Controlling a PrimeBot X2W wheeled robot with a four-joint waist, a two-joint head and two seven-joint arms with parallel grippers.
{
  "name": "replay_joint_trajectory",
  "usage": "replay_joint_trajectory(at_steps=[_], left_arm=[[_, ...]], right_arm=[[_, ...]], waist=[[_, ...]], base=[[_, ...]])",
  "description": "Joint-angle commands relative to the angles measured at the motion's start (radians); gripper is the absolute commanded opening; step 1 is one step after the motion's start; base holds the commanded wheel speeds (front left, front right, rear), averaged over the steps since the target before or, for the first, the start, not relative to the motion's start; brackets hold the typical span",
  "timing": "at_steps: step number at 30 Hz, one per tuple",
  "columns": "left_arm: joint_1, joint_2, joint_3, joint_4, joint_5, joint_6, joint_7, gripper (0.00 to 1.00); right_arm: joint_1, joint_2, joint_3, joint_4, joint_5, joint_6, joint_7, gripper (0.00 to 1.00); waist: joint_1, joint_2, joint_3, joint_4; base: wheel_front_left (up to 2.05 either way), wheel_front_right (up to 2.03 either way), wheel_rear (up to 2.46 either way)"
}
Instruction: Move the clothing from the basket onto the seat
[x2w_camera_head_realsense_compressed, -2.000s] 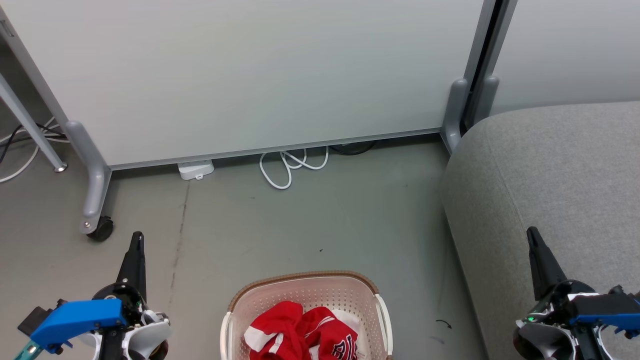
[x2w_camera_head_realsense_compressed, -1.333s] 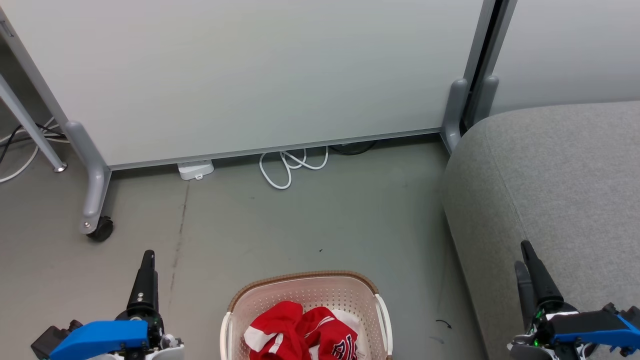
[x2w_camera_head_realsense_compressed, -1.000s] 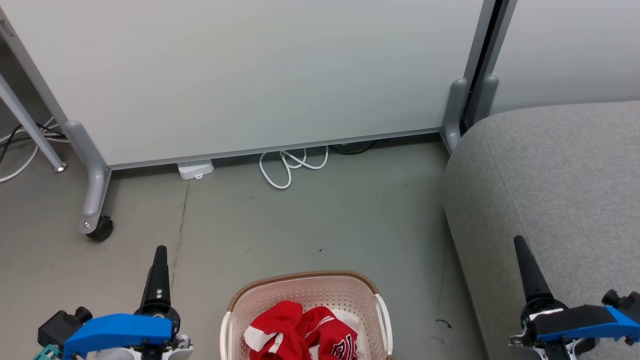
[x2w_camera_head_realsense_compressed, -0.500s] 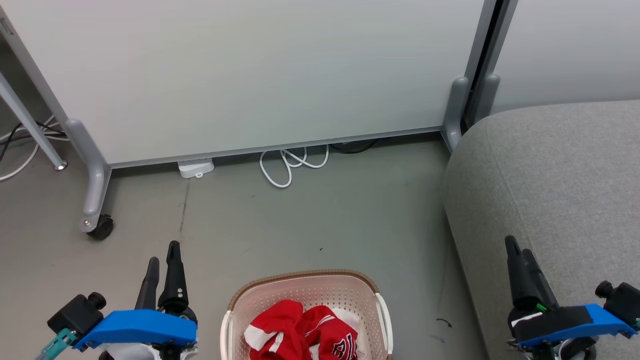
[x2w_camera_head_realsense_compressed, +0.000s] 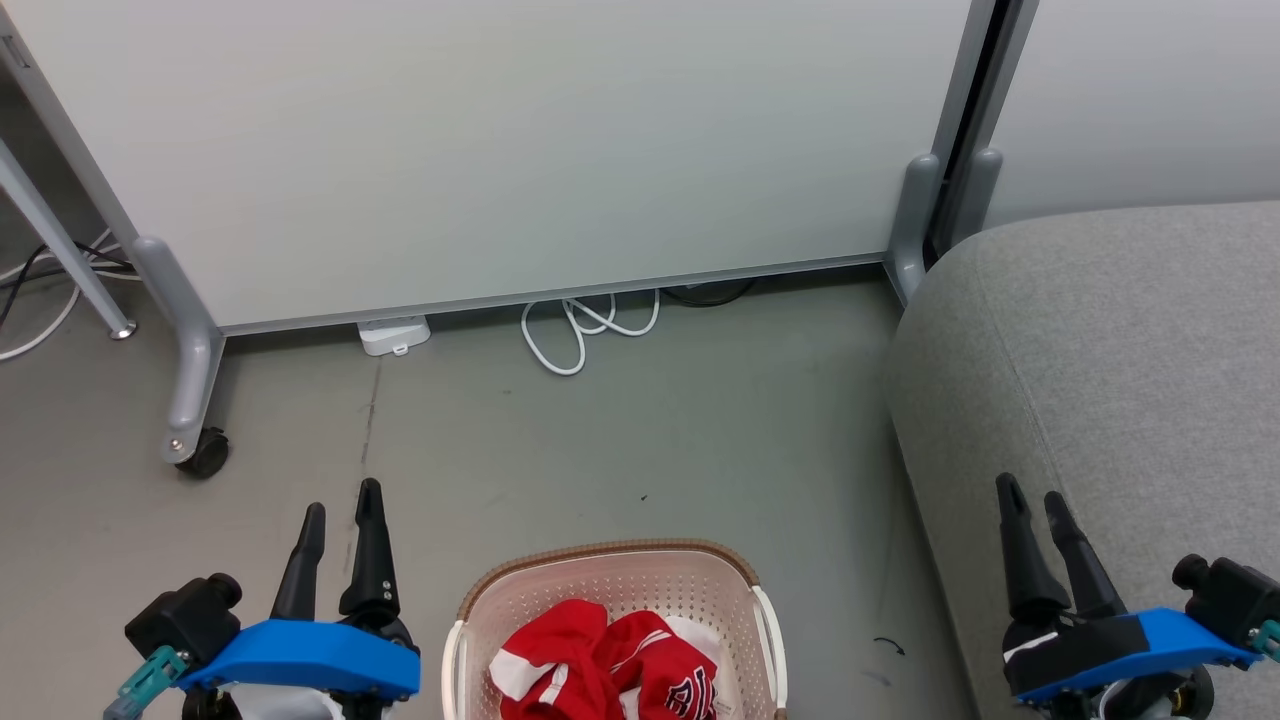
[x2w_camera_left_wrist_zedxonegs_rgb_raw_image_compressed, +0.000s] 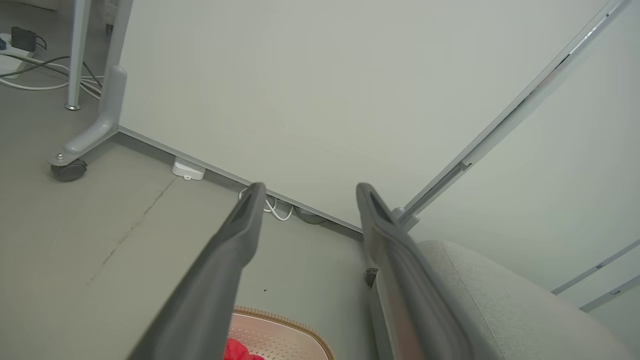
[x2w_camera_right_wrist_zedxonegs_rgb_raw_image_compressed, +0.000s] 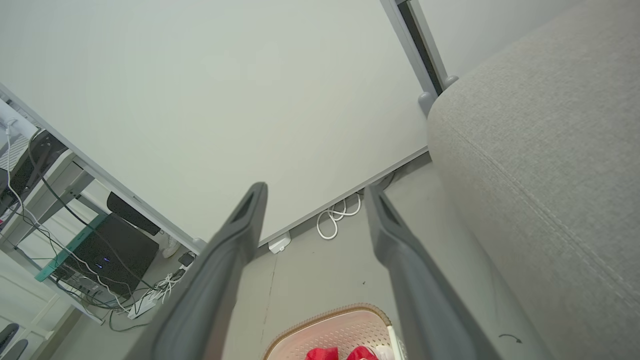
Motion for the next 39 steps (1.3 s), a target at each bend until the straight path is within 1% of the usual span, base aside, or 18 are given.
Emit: replay_joint_trajectory(at_steps=[1,9,22,27,39], left_arm=[[-0.011,0.010,-0.005,-0.011,0.035,0.003,-0.012,1.00],[0.002,0.013,-0.009,-0.002,0.118,0.013,-0.033,1.00],[0.008,0.013,-0.029,0.031,0.231,0.010,-0.066,1.00],[0.009,0.013,-0.037,0.042,0.259,0.002,-0.076,1.00],[0.011,0.009,-0.044,0.057,0.329,0.002,-0.103,1.00]], right_arm=[[-0.003,-0.007,0.002,-0.014,-0.037,0.002,-0.010,1.00],[0.002,-0.008,0.005,-0.022,-0.133,0.002,-0.024,1.00],[0.017,-0.009,-0.002,-0.039,-0.282,0.002,-0.031,1.00],[0.019,-0.009,0.001,-0.041,-0.325,0.002,-0.024,1.00],[0.030,-0.010,-0.009,-0.041,-0.432,0.002,-0.016,1.00]], waist=[[-0.0001,0.0000,0.000,0.000],[-0.0001,0.0000,-0.004,0.000],[-0.0001,0.0000,-0.012,0.010],[-0.0001,0.0000,-0.014,0.013],[-0.0001,0.0000,-0.017,0.021]], base=[[0.00,0.00,0.00],[0.00,0.00,0.00],[0.00,0.00,0.00],[0.00,0.00,0.00],[0.00,0.00,0.00]])
